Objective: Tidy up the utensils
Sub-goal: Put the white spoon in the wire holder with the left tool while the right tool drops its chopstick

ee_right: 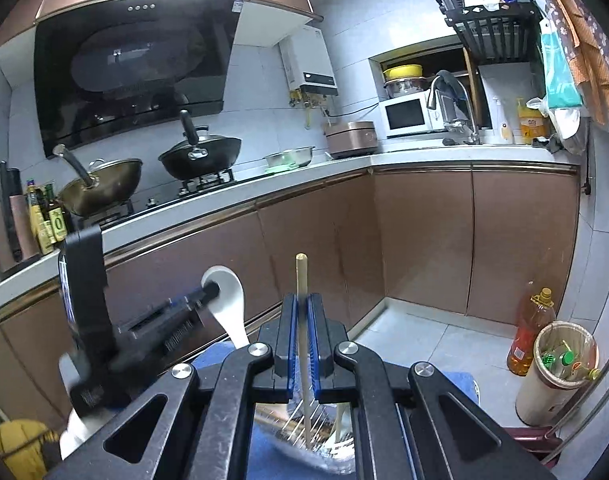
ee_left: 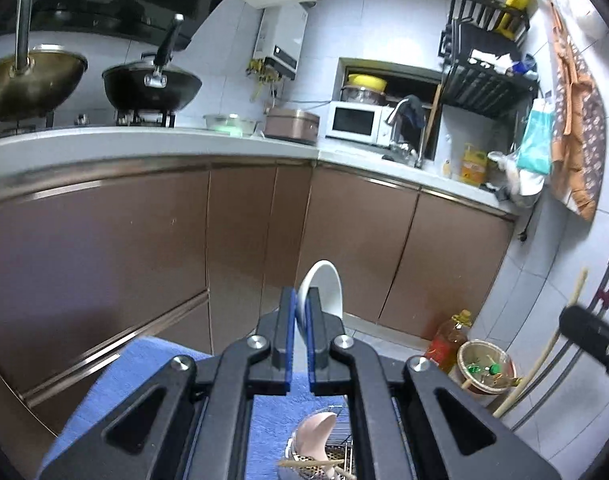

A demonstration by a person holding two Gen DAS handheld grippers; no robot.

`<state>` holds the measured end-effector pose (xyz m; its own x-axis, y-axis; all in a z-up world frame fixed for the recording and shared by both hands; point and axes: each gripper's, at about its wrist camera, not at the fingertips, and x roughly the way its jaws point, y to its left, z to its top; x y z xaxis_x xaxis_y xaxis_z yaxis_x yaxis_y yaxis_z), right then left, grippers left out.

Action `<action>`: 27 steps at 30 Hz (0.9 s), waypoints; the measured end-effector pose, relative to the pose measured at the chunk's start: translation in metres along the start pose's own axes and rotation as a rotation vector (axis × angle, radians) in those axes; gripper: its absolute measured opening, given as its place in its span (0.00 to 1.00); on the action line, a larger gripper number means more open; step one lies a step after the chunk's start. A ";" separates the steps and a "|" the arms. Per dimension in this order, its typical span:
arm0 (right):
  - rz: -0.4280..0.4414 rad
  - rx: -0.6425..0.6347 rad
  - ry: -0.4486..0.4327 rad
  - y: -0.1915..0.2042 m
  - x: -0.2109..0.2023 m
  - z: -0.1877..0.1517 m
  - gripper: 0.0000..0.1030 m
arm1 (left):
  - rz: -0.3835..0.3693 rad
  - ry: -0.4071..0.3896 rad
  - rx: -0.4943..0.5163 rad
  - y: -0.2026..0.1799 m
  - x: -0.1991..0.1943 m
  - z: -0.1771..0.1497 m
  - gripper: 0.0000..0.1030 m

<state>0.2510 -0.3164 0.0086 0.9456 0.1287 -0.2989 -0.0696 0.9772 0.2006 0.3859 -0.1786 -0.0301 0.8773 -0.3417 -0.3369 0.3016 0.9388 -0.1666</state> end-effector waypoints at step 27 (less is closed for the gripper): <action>-0.040 -0.008 -0.088 -0.004 0.019 -0.005 0.06 | 0.037 0.029 0.040 -0.012 0.028 -0.053 0.04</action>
<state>0.2674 -0.3174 -0.0021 0.9718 0.0751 -0.2235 -0.0340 0.9827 0.1822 0.3869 -0.2019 -0.0870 0.8772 -0.3073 -0.3688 0.2843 0.9516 -0.1165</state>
